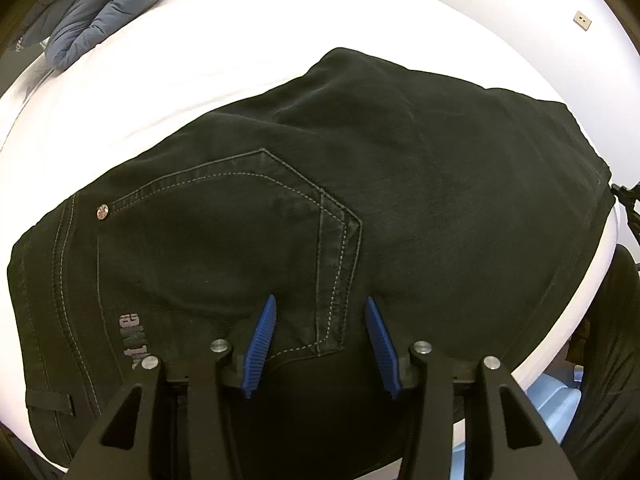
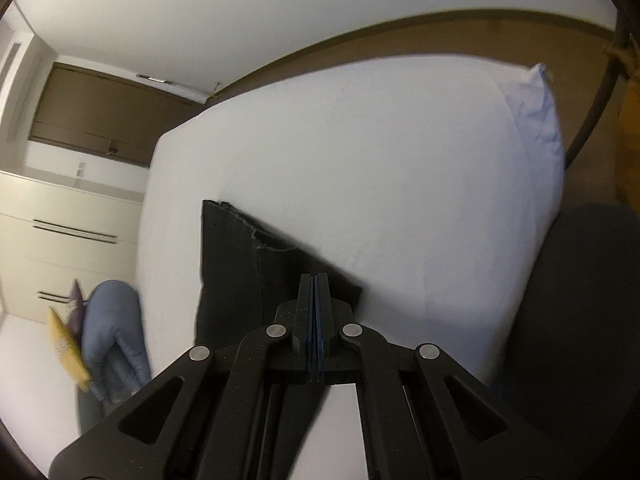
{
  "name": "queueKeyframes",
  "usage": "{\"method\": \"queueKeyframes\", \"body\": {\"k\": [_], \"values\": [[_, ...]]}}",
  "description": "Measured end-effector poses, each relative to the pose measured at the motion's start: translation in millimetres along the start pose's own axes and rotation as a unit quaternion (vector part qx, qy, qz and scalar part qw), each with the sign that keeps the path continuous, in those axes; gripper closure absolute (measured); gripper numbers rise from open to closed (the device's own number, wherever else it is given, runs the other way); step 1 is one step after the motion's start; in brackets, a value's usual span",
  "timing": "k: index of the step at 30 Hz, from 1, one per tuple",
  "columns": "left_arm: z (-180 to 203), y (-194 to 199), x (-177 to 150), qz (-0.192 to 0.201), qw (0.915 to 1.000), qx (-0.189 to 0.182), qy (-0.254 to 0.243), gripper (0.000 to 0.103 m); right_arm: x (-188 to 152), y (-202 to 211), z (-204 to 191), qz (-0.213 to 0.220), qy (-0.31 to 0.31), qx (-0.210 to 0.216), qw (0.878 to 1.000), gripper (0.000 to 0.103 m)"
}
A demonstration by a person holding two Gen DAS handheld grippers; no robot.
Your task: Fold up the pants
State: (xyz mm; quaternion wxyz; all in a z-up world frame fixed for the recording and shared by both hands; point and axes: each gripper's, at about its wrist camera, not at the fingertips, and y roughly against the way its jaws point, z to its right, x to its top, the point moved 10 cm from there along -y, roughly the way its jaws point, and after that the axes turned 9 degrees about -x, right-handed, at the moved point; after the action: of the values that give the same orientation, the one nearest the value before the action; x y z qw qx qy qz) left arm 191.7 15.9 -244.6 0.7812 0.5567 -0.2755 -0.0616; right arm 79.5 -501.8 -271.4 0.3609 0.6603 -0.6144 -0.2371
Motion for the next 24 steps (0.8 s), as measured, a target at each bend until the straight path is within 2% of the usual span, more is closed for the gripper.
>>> {"method": "queueKeyframes", "body": {"k": [3,5,7,9,12,15,21,22,23,24], "values": [[2,-2,1,0.0,1.0,0.003,0.002,0.053,-9,6,-17,-0.013,0.008,0.029,0.999,0.101],[3,-4,3,-0.001,1.0,0.003,0.004,0.053,-10,8,-26,-0.014,0.008,0.032,0.999,0.093],[4,-5,3,-0.002,1.0,0.004,0.004,0.053,-10,5,-28,-0.012,0.002,0.043,0.999,0.07],[3,-4,1,-0.001,1.0,0.003,0.004,0.053,-9,4,-28,-0.01,-0.009,0.049,0.999,0.06],[1,-2,-2,0.001,1.0,0.002,0.005,0.053,-13,-1,-23,-0.027,-0.037,0.062,0.997,0.059],[-1,-1,-4,0.002,1.0,0.001,0.004,0.052,-15,-2,-30,-0.023,-0.023,0.069,0.997,0.059],[-1,-1,-5,0.003,1.0,0.001,0.005,0.052,-22,-28,-46,-0.044,-0.03,0.077,0.996,0.061],[-1,-1,-5,0.003,1.0,0.001,0.006,0.052,-23,-32,-47,-0.046,-0.028,0.075,0.996,0.07],[-1,-1,-6,0.004,1.0,0.001,0.006,0.052,-24,-37,-49,-0.049,-0.027,0.071,0.996,0.075],[-2,0,-6,0.004,1.0,0.001,0.006,0.052,-26,-41,-48,-0.052,-0.027,0.067,0.996,0.088]]}}
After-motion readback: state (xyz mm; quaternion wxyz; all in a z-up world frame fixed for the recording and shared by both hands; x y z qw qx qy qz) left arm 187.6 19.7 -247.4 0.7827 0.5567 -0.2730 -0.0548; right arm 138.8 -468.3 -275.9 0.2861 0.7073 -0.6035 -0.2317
